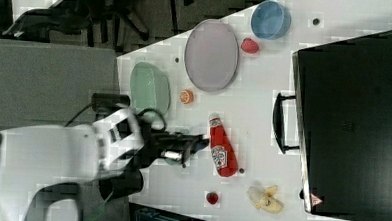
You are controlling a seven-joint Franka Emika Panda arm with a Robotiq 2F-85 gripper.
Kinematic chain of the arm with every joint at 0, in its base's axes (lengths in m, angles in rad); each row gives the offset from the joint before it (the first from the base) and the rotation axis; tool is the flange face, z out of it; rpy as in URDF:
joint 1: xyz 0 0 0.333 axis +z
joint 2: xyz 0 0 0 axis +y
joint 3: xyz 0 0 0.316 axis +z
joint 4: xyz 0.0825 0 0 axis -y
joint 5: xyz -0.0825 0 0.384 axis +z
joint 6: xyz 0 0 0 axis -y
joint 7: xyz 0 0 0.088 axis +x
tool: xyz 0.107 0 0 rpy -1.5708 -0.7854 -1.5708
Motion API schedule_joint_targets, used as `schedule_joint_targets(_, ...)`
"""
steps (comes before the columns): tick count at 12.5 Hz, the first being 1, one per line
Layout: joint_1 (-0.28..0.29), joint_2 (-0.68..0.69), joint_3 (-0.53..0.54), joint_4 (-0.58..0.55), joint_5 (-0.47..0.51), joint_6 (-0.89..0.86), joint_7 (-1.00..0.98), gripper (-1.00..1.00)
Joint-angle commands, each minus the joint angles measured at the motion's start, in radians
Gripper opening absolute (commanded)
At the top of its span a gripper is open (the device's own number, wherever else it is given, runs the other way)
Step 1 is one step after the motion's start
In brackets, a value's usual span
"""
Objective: Flap open oven.
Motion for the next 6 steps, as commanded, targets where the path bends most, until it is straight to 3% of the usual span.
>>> schedule_joint_targets(1,-0.009,0.072,-0.057,-0.037,-0.007,0.127,-0.332,-0.65)
schedule_joint_targets(6,-0.011,0.19,-0.113,-0.119,-0.007,0.355,-0.403,-0.65)
